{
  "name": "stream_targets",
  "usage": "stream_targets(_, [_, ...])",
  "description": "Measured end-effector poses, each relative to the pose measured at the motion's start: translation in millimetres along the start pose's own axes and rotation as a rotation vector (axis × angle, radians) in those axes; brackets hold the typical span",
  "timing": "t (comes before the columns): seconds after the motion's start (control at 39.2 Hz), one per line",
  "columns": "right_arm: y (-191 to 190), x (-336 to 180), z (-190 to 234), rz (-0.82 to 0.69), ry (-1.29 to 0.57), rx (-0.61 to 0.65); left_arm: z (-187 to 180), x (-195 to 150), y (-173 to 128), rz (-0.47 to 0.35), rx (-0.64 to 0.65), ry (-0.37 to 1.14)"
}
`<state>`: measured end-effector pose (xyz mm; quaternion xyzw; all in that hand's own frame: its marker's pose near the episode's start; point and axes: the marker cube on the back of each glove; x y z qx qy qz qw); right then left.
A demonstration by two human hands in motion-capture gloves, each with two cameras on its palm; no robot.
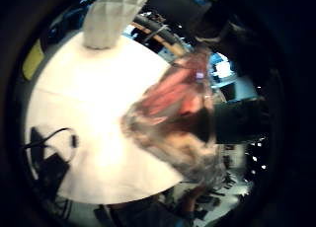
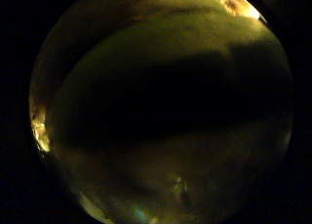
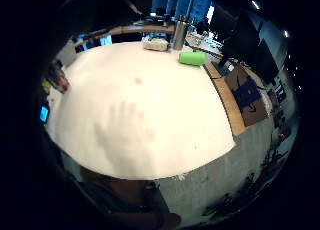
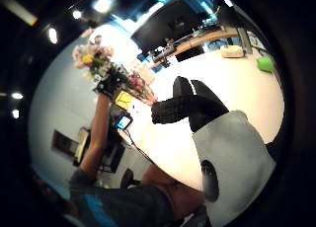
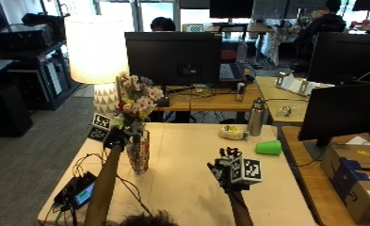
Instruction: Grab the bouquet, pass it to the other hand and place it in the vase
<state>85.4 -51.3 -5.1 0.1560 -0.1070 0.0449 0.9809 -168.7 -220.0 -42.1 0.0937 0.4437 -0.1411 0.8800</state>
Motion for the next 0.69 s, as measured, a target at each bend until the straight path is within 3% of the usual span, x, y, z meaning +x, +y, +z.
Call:
stream_targets(0.05, [1,-1,-1,-0.001,-0.007,0.003,-2,-3,11,-0.059,-0.050,-0.104])
stream_targets(0.15, [3,-1,-1,-0.004,-0.016,0.007,-13,-14,18,-0.089,-0.113,-0.300])
stream_targets(0.23, [4,-2,-4,-0.005,-0.023,0.014,-31,-4,38,-0.097,-0.110,-0.341])
stream_targets(0.41, [6,-6,-11,-0.010,-0.045,0.020,-76,14,60,-0.036,0.047,-0.264])
stream_targets(0.59, [8,-17,-20,-0.031,-0.058,0.037,-108,47,98,0.054,0.167,-0.011])
stream_targets(0.69, [9,-24,-25,-0.046,-0.062,0.045,-121,51,108,0.111,0.221,0.015])
